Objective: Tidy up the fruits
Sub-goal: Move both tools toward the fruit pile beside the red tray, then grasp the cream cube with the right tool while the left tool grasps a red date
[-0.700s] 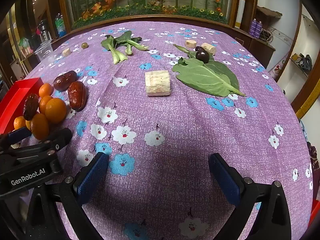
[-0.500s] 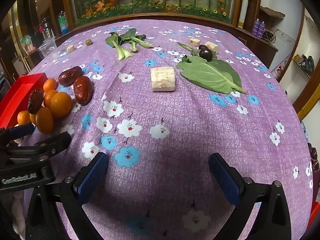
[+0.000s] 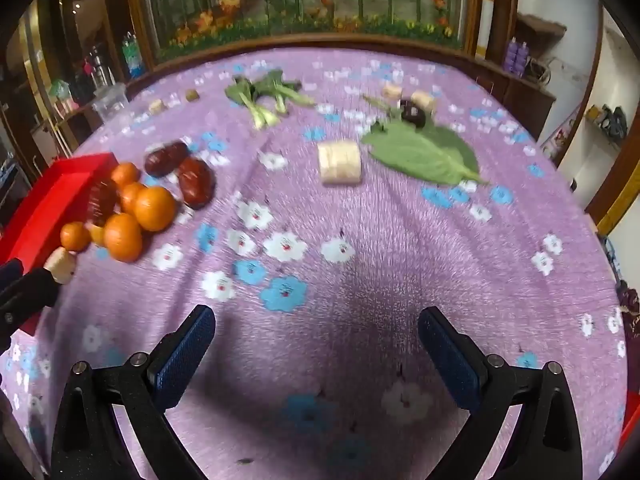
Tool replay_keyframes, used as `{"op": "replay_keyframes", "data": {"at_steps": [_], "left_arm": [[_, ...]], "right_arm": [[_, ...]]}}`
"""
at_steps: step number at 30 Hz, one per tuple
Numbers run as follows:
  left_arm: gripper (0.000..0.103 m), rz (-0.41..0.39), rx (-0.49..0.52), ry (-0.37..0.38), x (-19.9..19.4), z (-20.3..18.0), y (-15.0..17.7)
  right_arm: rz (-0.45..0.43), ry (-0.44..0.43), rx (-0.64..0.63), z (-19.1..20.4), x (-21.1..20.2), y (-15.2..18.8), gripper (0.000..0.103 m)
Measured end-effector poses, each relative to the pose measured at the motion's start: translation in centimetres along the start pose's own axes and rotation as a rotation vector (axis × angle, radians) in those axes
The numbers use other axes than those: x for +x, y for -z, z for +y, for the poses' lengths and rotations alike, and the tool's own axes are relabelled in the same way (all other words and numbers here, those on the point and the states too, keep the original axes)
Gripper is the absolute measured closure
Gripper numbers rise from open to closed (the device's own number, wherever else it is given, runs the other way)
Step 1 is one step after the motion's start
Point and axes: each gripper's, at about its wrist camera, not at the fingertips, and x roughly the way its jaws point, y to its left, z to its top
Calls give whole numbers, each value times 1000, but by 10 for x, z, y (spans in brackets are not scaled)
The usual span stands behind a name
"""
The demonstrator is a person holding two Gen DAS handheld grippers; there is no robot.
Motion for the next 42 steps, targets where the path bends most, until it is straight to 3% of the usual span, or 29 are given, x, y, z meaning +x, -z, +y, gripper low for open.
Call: {"op": "replay_keyframes", "data": {"at_steps": [5, 11, 14, 18, 23, 26, 29, 31, 32, 36, 42], "left_arm": [[0, -109, 14, 4, -35, 3, 2], [3, -135, 7, 31, -54, 7, 3], [3, -156, 13, 13, -61, 11, 7], [3, -194, 8, -19, -70, 18, 8], [3, -227, -17, -81, -80, 47, 5], [3, -256, -117, -142, -90, 94, -2], [3, -275, -242, -176, -100, 147, -2], [3, -286, -275, -209, -107, 166, 0], [3, -290, -283, -222, -108, 172, 1], [3, -290, -306, -230, -103, 189, 7], [3, -276, -277, -226, -94, 193, 9]], "right_arm": [[-141, 5, -4, 12, -43, 1, 0], [-391, 7, -9, 22, -101, 3, 0], [-469, -66, 1, 22, -120, 4, 0], [-292, -199, -7, 32, -105, -5, 0], [-235, -165, -85, 61, -91, -9, 4], [-228, -192, -139, 85, -93, -13, 9], [-224, -234, -179, 111, -90, -18, 21], [-187, -266, -208, 131, -78, -23, 39], [-167, -275, -226, 143, -70, -27, 42], [-95, -274, -259, 179, -35, -40, 46], [12, -180, -304, 218, 22, -62, 46]]}}
